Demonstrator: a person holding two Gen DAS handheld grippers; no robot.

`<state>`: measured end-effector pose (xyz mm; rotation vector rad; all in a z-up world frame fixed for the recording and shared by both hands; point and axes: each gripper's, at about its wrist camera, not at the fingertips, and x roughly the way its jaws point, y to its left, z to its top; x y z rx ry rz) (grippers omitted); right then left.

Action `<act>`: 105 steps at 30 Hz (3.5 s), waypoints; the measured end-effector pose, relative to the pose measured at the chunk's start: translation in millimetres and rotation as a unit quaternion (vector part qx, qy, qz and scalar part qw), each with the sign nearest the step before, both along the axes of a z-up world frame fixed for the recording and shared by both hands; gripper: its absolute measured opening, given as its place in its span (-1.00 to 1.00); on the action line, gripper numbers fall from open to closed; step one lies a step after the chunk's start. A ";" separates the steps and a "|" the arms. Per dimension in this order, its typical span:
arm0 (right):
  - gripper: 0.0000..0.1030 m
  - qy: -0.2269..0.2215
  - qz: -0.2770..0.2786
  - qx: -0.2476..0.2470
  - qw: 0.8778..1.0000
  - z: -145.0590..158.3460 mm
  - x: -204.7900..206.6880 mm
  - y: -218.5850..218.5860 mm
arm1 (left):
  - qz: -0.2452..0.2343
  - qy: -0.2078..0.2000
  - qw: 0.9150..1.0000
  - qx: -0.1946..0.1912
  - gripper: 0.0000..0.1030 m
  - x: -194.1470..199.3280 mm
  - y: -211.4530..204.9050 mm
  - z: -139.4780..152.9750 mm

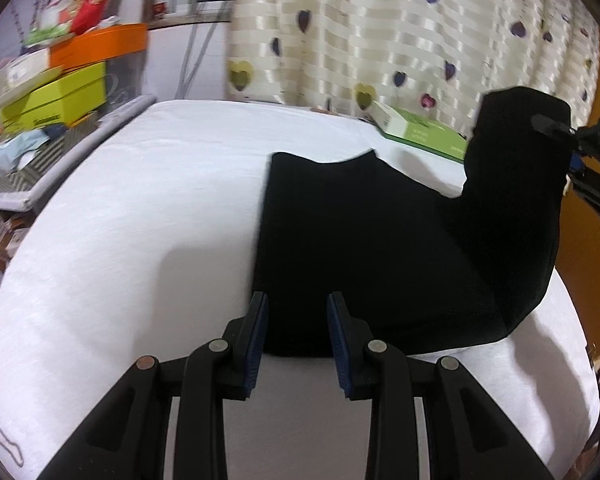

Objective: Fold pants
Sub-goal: 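Fold the held pants edge over the stack with the right tool, release, then withdraw the right tool from the folded pants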

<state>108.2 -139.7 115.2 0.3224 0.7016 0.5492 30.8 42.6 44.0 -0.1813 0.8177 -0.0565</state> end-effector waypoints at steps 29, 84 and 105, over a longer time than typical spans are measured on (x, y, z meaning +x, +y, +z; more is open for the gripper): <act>-0.47 0.045 0.021 -0.088 0.995 -79.7 -53.1 12.5 | 0.021 -0.038 0.999 -0.014 -0.37 -6.0 34.5 32.2; -0.17 0.040 0.013 -0.229 0.972 -93.5 -112.6 1.7 | -0.044 0.027 0.997 0.062 -0.37 -38.5 -43.5 -6.5; -0.05 0.044 0.018 -0.255 0.966 -105.4 -107.6 5.6 | -0.063 0.040 0.994 0.082 -0.06 -31.5 -47.9 -19.3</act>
